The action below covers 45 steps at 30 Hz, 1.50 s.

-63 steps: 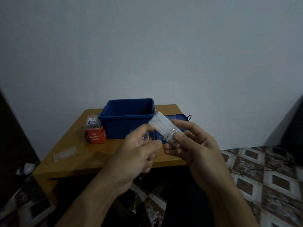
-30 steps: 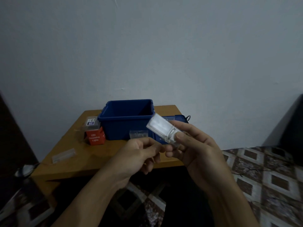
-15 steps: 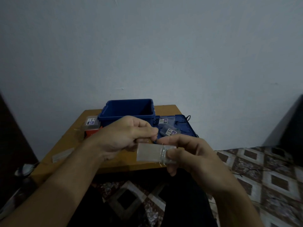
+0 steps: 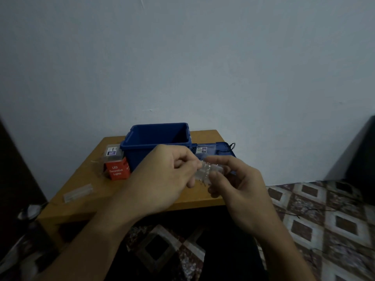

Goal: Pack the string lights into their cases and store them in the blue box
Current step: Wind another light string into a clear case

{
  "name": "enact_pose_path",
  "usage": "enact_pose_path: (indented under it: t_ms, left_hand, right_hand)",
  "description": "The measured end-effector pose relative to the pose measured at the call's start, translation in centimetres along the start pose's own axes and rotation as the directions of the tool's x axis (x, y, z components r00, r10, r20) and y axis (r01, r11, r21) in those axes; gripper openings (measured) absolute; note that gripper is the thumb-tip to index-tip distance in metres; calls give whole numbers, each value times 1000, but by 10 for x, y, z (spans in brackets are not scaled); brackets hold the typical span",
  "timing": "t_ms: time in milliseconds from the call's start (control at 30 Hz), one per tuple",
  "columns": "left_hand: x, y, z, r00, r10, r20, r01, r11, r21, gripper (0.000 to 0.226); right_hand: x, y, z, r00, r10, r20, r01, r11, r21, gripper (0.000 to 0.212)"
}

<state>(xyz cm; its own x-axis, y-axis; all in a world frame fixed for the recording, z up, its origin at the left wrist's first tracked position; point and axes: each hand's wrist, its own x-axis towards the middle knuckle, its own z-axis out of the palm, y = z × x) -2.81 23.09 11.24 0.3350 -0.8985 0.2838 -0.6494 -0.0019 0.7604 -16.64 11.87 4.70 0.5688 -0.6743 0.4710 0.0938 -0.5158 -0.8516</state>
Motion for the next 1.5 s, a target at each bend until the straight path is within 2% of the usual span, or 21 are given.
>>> enact_pose_path:
  t_ms: [133,233,333,600,733,867,933,1233,1500]
  left_hand:
    - [-7,-7,10,997,2,-82,-14,991,-136,15]
    - [-10,-9,15,992,-82,-98,46,945,-323,14]
    - [-12,-11,20,982,-184,-51,138,871,-472,14]
    - [-7,-16,25,951,-307,26,247,710,-659,26]
    - [-8,-18,26,974,-222,49,203,750,-630,17]
    - [-6,-26,24,976,-217,-4,178,814,-553,11]
    - [-5,-28,23,977,-211,-7,178,841,-511,11]
    - [-2,-28,21,976,-215,40,206,841,-501,15]
    - [1,-24,15,984,-170,57,176,861,-477,15]
  right_hand:
    - [0,-1,1,998,-33,-62,38,996,76,27]
    - [-1,-3,2,995,-44,-85,55,991,124,27]
    - [-1,-3,4,995,-48,-86,60,987,149,27]
    - [-1,-5,10,982,-72,-177,108,973,202,25]
    - [-1,-4,7,989,-35,-144,68,971,230,25]
    - [1,-1,-5,994,76,81,-97,945,311,33]
    - [1,1,-9,987,93,132,-132,935,330,37]
    - [4,5,-10,981,98,166,-155,912,380,29]
    - [4,3,-10,982,66,175,-133,903,408,26]
